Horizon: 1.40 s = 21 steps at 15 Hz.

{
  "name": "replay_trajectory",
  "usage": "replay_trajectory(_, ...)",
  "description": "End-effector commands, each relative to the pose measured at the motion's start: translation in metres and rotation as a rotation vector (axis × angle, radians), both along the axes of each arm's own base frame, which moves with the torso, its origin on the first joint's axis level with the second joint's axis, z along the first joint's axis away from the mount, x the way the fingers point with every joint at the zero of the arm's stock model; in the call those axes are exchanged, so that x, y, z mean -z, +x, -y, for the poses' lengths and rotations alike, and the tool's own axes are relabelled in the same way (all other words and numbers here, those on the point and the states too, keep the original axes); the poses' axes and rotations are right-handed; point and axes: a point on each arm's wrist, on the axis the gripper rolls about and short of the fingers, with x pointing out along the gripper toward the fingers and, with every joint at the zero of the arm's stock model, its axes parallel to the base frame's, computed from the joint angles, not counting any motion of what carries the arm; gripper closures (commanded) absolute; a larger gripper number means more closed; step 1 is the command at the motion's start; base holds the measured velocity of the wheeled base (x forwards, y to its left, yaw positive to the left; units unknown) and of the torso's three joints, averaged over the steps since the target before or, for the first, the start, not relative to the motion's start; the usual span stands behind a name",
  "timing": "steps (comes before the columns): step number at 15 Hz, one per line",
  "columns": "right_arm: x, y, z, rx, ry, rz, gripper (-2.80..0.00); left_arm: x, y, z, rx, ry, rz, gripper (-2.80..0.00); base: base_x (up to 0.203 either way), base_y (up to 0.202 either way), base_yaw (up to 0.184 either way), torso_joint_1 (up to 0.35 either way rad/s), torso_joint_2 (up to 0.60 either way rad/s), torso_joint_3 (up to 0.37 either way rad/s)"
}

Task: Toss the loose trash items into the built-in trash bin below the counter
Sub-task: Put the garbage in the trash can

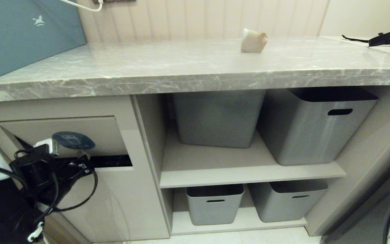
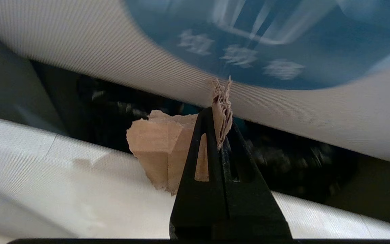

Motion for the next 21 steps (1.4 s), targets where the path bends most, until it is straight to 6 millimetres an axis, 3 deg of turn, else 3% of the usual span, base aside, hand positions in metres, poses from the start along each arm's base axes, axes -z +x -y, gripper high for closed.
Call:
replay_trajectory(1,0.0,0.0,0.0,-0.001,-0.001,0.0,0.0,0.007,0.012,-0.001,-0.002,-0.012,0.009,0.0,0.0,0.0,0.0,0.0,0.0,0.0)
replay_trajectory(8,0.0,0.0,0.0,-0.001,-0.001,0.0,0.0,0.002,0.033,0.004,0.015,-0.01,0.072,0.0,0.0,0.0,0.0,0.0,0.0,0.0)
replay_trajectory(9,0.0,0.0,0.0,-0.001,-0.001,0.0,0.0,0.002,0.034,0.004,0.016,-0.008,0.074,-0.32,0.0,0.0,0.0,0.0,0.0,0.0)
replay_trajectory(10,0.0,0.0,0.0,-0.001,-0.001,0.0,0.0,0.0,0.037,0.003,0.016,-0.005,0.084,-2.8,0.0,0.0,0.0,0.0,0.0,0.0)
replay_trajectory(16,0.0,0.0,0.0,-0.001,-0.001,0.0,0.0,-0.005,0.036,0.003,0.01,0.001,0.102,-2.8,0.0,0.0,0.0,0.0,0.0,0.0)
replay_trajectory(21,0.0,0.0,0.0,-0.001,-0.001,0.0,0.0,-0.026,0.008,0.005,0.005,0.007,0.118,-2.8,0.0,0.0,0.0,0.0,0.0,0.0)
